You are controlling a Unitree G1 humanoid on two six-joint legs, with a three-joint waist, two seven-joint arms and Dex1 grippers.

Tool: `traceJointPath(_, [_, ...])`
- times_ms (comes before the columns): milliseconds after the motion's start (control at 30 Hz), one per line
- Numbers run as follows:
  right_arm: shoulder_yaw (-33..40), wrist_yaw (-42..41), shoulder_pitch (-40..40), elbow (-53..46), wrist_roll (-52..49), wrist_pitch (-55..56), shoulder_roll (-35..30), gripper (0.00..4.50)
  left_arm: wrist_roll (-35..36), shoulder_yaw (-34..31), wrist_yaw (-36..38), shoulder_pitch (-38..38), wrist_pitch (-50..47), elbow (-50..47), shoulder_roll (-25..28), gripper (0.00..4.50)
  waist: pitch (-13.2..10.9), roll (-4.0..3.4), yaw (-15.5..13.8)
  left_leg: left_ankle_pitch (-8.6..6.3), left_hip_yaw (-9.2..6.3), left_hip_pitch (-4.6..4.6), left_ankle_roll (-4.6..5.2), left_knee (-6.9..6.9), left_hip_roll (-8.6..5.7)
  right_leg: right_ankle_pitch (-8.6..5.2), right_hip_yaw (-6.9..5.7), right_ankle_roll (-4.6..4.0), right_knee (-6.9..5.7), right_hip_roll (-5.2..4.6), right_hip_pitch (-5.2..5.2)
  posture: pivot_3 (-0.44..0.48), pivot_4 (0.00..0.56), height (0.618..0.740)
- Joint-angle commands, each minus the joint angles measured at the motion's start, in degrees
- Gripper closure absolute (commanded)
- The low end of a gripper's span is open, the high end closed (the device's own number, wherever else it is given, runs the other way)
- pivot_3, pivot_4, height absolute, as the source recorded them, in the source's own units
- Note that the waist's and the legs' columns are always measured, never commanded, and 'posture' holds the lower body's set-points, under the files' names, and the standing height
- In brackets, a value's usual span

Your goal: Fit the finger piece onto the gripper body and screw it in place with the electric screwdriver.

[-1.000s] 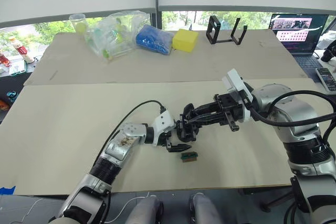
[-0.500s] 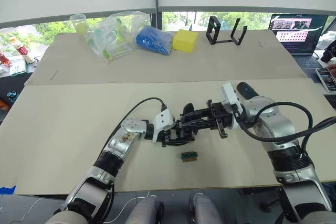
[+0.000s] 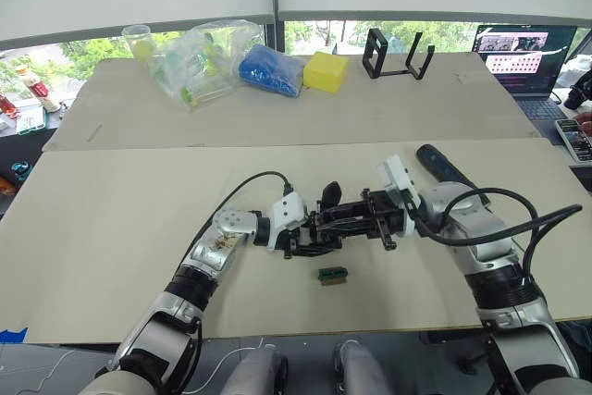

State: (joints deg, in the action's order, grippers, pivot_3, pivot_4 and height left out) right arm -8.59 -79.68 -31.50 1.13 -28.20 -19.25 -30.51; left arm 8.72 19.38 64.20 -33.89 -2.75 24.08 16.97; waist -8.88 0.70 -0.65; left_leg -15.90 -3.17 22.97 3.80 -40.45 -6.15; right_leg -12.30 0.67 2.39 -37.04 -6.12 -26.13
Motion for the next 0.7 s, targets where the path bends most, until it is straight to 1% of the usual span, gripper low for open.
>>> traceJointPath(33, [1.0,0.6,0.4,-2.8,-1.5,-0.5,0.2,4.17,-0.6,-0.9,-0.9,0.4,-0.7,-0.7,0.0,2.18,0.0,0.0,0.0,0.0,0.0,0.0,0.0,0.0,0.0,0.0,0.0,0.0,0.0,0.0,0.0,0.0,0.15,0.737])
traceJointPath(233, [2.8,2.1,-0.5,-5.6,-3.9,-3.2,0.0,4.17,-0.8,-0.8,-0.8,0.6,-0.7,-1.0,-0.1,2.18,0.0,0.0,0.0,0.0,0.0,0.0,0.0,-0.01,0.0,0.0,0.0,0.0,-0.01,-0.01,-0.01,0.0,0.15,0.737])
traceJointPath(367, [2.2,3.3,-0.7,-6.1,-4.2,-4.0,0.5,4.17,-1.0,-0.8,-0.7,0.6,-0.4,-0.8,-0.1,2.18,0.0,0.0,0.0,0.0,0.0,0.0,0.0,-0.01,0.0,0.0,0.0,0.0,0.0,-0.01,0.0,0.0,0.15,0.737])
traceJointPath(533, [0.0,3.4,0.1,-4.4,-1.3,-2.3,0.9,4.17,-1.1,-0.8,-0.7,0.4,-0.4,-0.7,-0.2,2.18,0.0,0.0,0.0,0.0,0.0,0.0,0.0,-0.01,0.0,0.0,0.0,0.0,-0.01,0.0,0.0,0.0,0.15,0.737])
traceJointPath(700, [-0.3,3.4,0.2,-1.7,0.2,-0.5,1.6,4.17,-1.1,-0.8,-0.8,0.2,-0.5,-0.6,-0.3,2.18,0.0,0.0,0.0,0.0,0.0,-0.01,0.0,-0.01,-0.01,0.0,0.0,0.0,-0.01,0.03,0.0,0.0,0.15,0.737])
